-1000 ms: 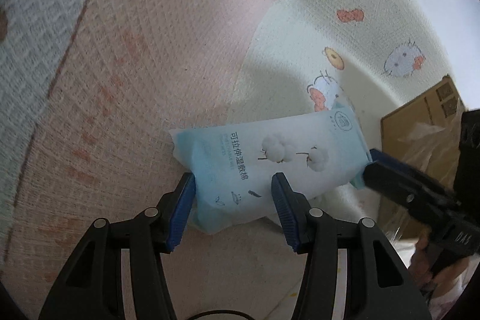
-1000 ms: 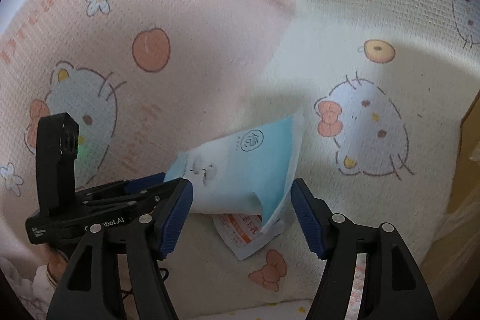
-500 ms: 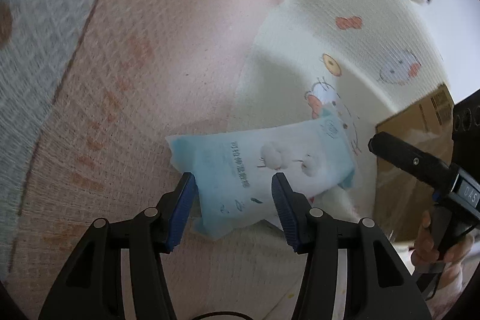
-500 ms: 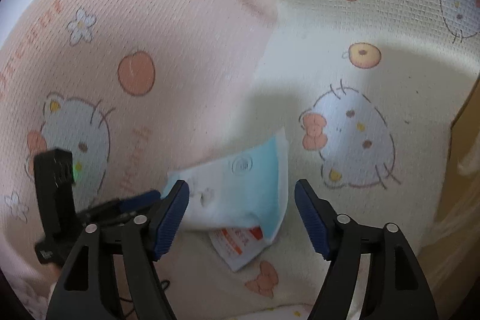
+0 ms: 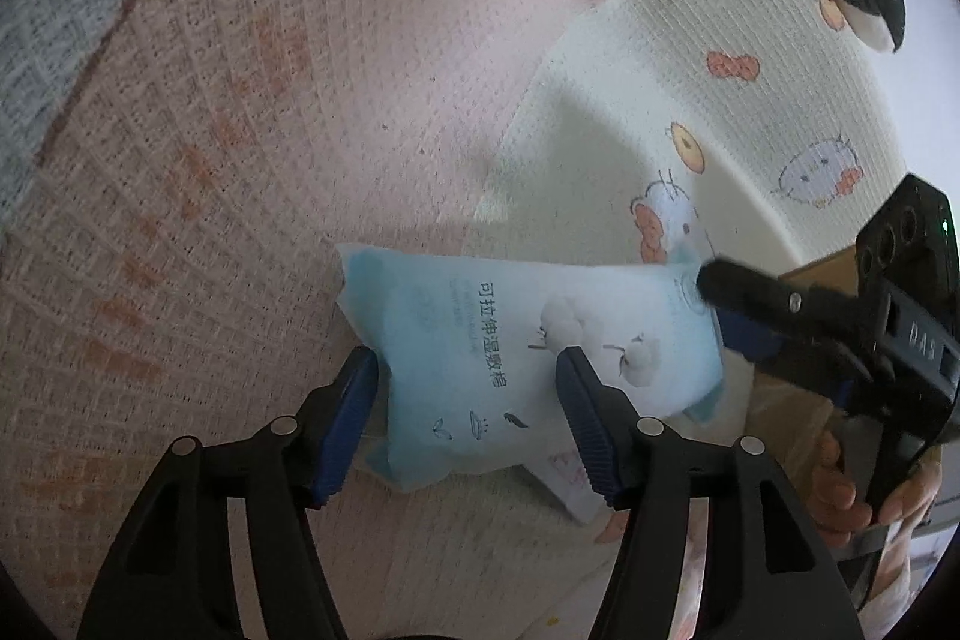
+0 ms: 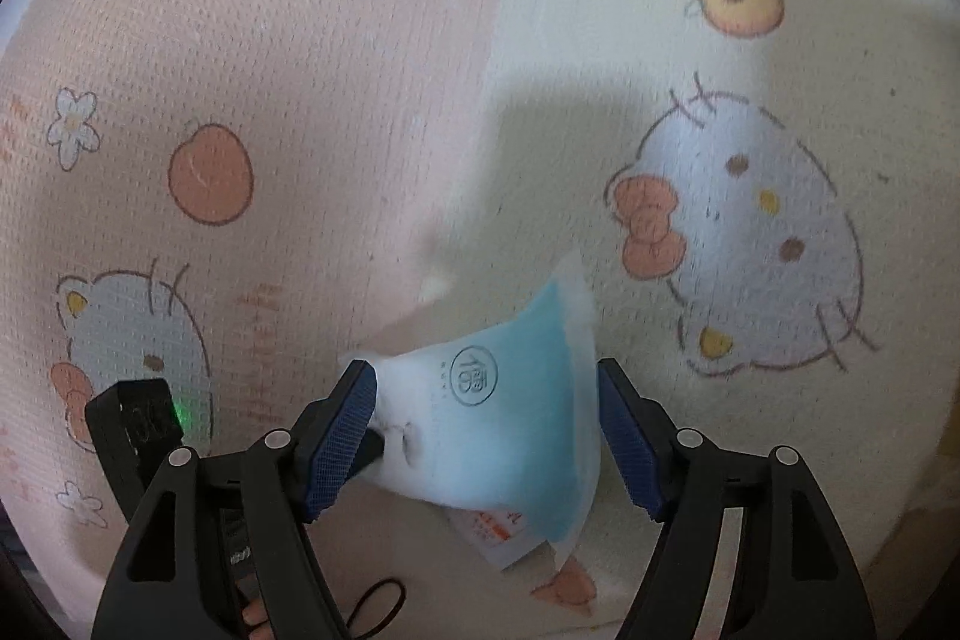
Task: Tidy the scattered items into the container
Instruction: 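Grasp the pack's edge with the left gripper while the right gripper grasps its other end, then lift the cotton pad pack with both grippers and carry it over the box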
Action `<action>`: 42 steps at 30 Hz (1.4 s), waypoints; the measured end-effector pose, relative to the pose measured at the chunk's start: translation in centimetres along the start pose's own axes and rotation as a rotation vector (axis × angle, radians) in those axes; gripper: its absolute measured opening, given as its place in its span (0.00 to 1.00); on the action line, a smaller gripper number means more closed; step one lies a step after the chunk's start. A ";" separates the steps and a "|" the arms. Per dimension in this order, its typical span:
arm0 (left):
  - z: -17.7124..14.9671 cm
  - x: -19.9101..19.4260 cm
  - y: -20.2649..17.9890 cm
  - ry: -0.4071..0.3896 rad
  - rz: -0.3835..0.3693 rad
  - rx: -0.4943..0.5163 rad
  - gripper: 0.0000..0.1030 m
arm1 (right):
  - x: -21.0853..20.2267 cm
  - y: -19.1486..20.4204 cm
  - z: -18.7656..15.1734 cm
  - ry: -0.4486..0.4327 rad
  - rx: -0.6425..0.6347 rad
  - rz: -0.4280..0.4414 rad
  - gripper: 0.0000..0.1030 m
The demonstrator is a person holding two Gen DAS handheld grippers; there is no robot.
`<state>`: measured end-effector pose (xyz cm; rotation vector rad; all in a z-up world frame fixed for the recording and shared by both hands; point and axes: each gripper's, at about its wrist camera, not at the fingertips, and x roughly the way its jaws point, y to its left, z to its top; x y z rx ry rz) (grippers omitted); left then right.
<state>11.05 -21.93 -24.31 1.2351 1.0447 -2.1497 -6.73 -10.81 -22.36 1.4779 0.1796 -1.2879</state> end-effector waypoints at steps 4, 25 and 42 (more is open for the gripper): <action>1.0 0.7 -0.3 0.012 -0.019 -0.023 0.64 | 0.5 0.4 -0.2 0.046 -0.023 -0.057 0.70; 2.4 -6.8 -7.6 -0.195 -0.005 0.225 0.64 | -4.5 3.8 -0.9 0.082 -0.039 -0.053 0.71; 3.1 -14.3 -18.3 -0.435 -0.045 0.499 0.64 | -16.8 6.1 -1.1 -0.188 -0.092 -0.048 0.71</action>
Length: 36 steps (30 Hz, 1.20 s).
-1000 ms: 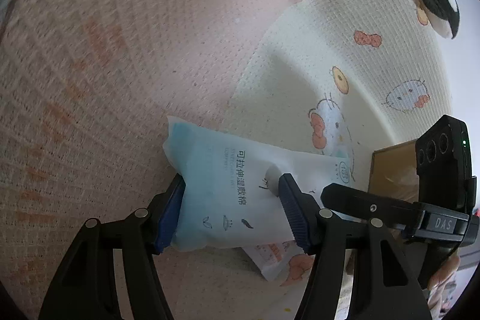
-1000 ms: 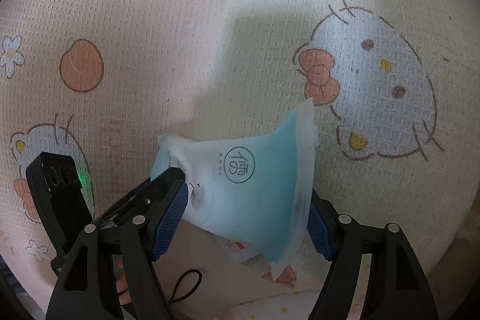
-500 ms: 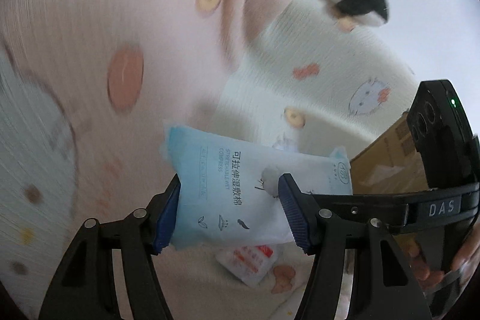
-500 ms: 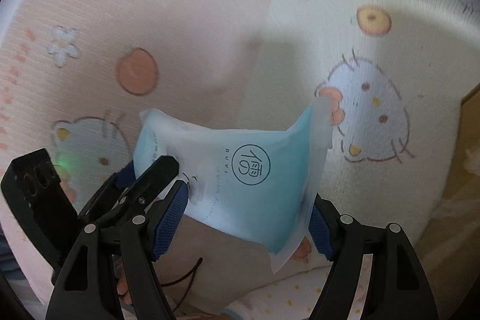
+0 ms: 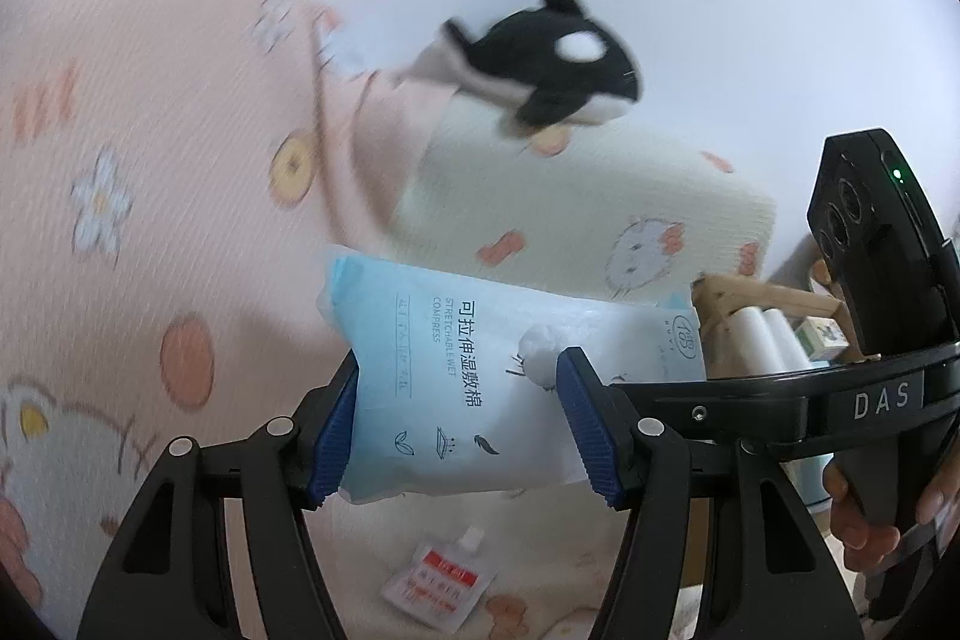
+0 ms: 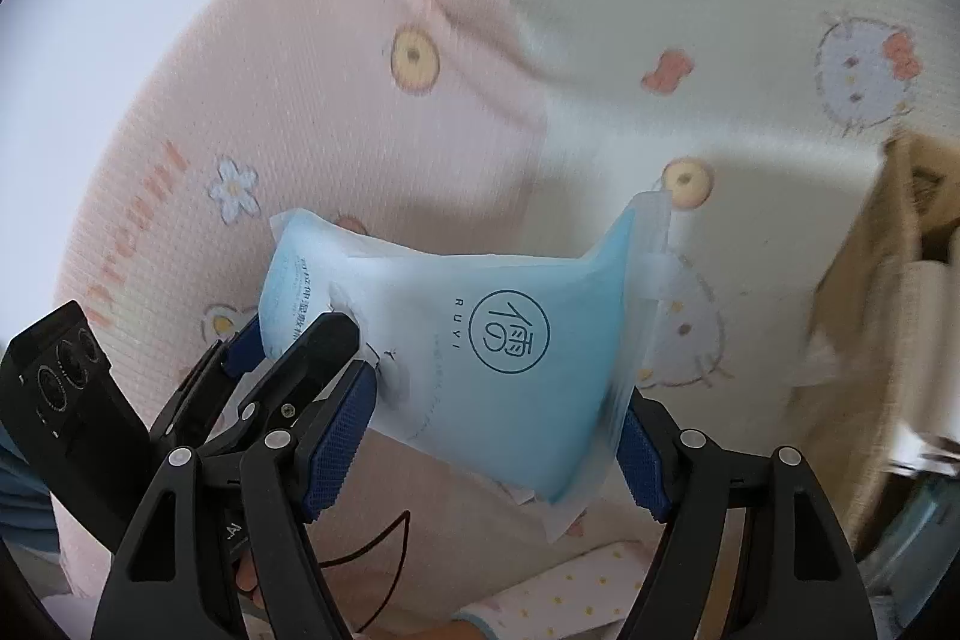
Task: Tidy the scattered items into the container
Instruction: 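Lift the cotton pad pack with both grippers and carry it over the box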
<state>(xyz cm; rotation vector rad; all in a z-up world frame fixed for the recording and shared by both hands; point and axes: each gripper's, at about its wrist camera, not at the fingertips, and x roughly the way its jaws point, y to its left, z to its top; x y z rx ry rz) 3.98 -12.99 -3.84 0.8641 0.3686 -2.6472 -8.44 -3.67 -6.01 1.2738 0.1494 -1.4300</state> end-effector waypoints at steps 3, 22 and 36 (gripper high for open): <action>1.1 -0.4 -2.1 -0.014 -0.014 0.042 0.64 | -2.3 -0.4 0.1 -0.055 0.000 -0.009 0.71; 1.7 0.2 -15.9 -0.029 -0.081 0.275 0.64 | -12.3 -8.6 -3.6 -0.217 0.110 -0.063 0.71; -1.5 3.9 -22.1 0.114 -0.226 0.244 0.62 | -16.5 -16.0 -8.3 -0.211 0.303 -0.183 0.71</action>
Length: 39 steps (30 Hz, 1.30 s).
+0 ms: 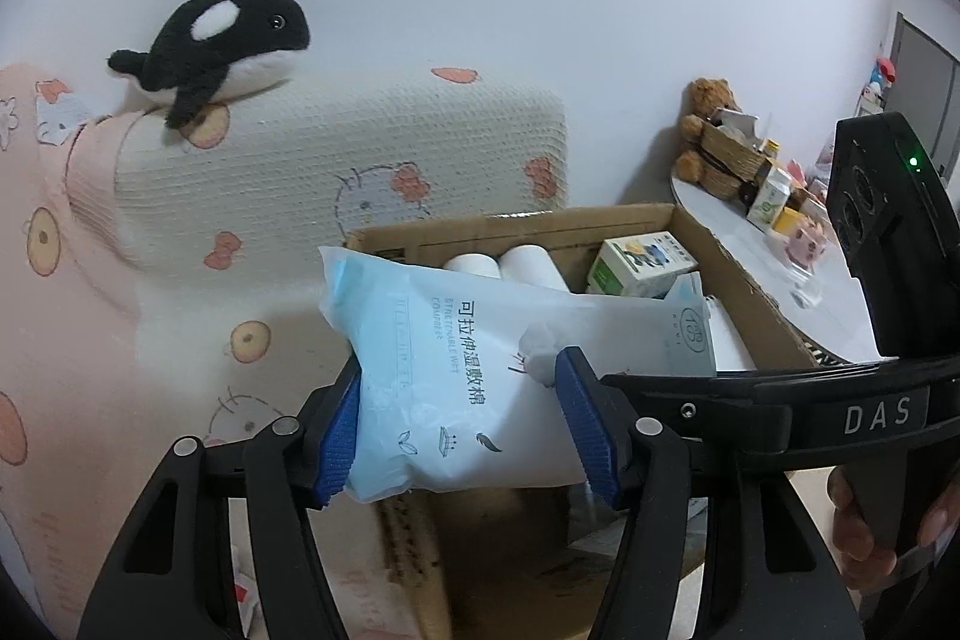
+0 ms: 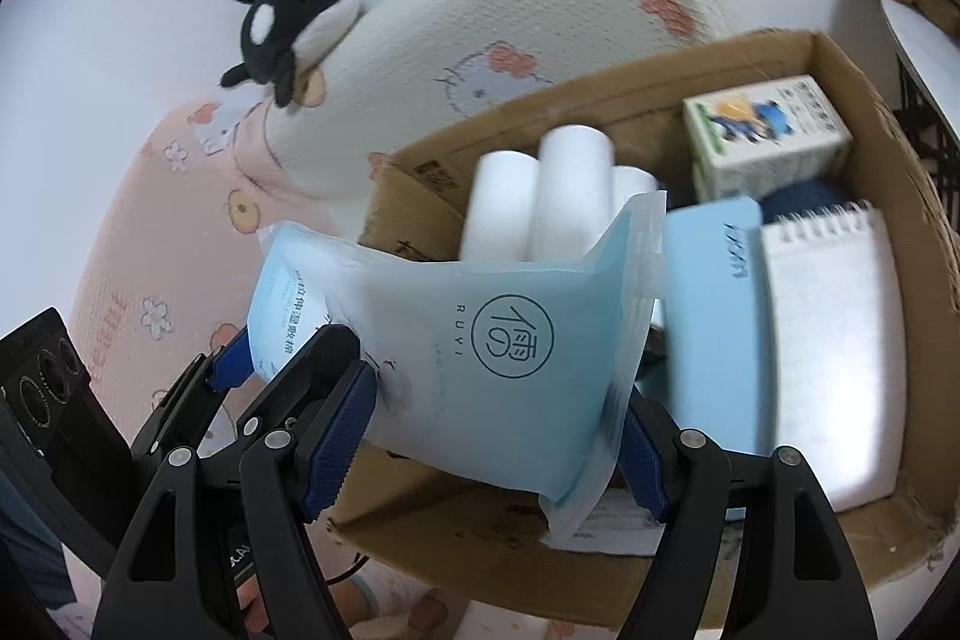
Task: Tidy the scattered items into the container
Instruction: 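Lift the cotton pad pack with both grippers and carry it over the box, then lower the pack into the box beside the rolls and open both grippers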
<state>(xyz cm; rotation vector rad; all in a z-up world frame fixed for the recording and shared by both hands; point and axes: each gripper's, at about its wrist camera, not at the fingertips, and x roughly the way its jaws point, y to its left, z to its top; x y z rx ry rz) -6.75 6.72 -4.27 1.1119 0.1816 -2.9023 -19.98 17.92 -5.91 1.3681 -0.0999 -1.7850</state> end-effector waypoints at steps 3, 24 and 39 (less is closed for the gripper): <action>-0.2 0.0 -0.4 -0.008 -0.003 0.010 0.56 | -0.7 -0.7 -0.2 -0.006 -0.006 -0.001 0.71; -2.8 2.6 -3.8 0.175 0.002 0.207 0.20 | -2.9 -5.6 -0.8 0.069 0.001 -0.098 0.48; -2.8 2.1 -3.1 0.165 0.038 0.243 0.20 | -3.2 -7.9 -0.3 0.067 -0.009 -0.181 0.41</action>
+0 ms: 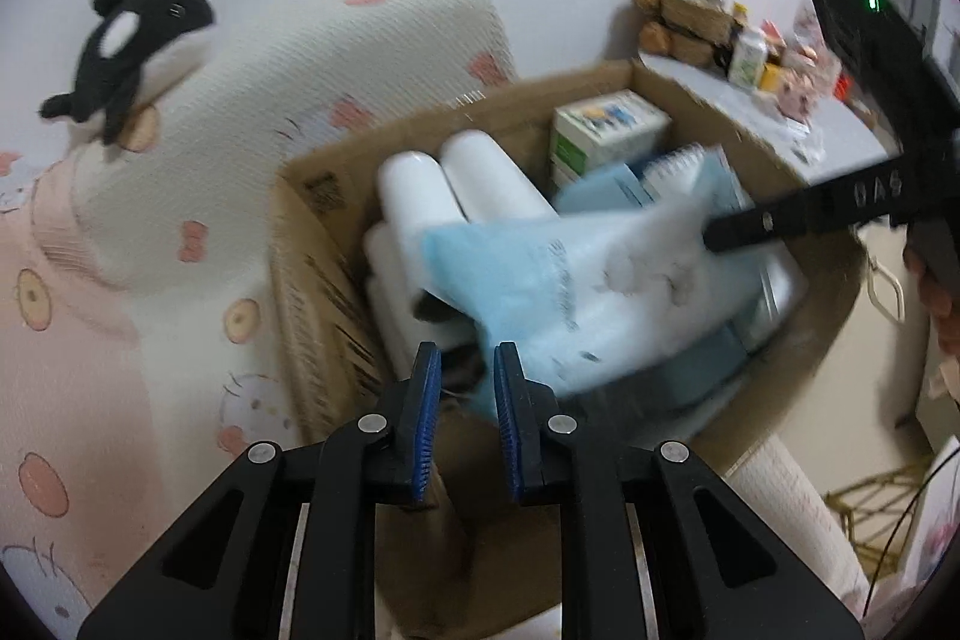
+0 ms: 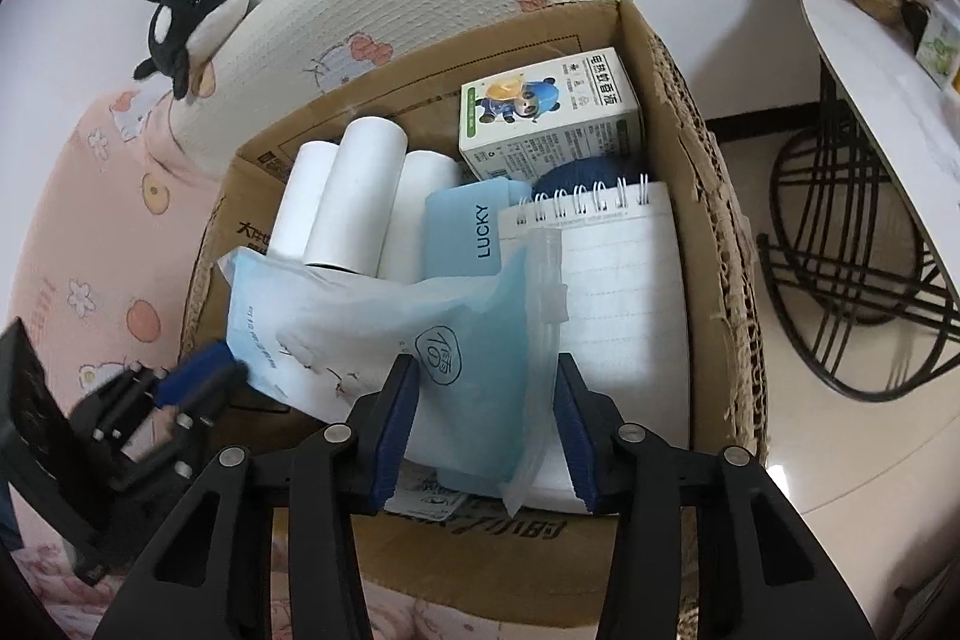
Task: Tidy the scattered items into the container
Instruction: 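Lower the pack into the box beside the rolls and open both grippers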
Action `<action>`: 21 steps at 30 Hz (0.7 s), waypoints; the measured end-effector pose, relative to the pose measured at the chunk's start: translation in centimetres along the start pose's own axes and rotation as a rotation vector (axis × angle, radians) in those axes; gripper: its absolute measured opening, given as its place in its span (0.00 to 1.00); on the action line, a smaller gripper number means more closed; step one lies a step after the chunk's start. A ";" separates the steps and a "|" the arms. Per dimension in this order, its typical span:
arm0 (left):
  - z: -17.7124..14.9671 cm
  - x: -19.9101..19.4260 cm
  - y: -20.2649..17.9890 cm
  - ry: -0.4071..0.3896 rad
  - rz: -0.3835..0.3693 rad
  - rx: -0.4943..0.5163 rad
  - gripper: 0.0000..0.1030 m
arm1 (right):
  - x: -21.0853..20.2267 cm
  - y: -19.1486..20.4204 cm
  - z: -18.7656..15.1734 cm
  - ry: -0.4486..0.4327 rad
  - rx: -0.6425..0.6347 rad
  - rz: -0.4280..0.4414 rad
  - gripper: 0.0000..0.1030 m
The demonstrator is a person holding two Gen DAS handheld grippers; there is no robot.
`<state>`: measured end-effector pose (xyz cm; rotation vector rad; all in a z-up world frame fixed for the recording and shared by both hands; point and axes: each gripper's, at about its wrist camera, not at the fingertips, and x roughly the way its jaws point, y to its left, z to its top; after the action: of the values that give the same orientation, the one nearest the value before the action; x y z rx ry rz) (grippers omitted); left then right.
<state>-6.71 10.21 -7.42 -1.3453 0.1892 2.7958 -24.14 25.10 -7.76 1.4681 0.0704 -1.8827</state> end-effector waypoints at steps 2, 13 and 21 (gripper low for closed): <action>0.6 -0.5 0.6 -0.030 0.013 -0.008 0.21 | 0.1 0.0 0.1 0.003 0.001 0.001 0.40; 5.0 1.4 2.9 -0.041 -0.132 -0.144 0.53 | 0.3 0.2 0.0 0.004 -0.016 0.000 0.40; 5.2 4.2 2.0 0.058 -0.139 -0.144 0.25 | 0.2 0.3 -0.1 0.002 -0.028 0.000 0.40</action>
<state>-13.51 8.76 -7.30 -1.4103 -0.1028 2.7022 -23.85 24.81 -7.87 1.4507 0.0975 -1.8735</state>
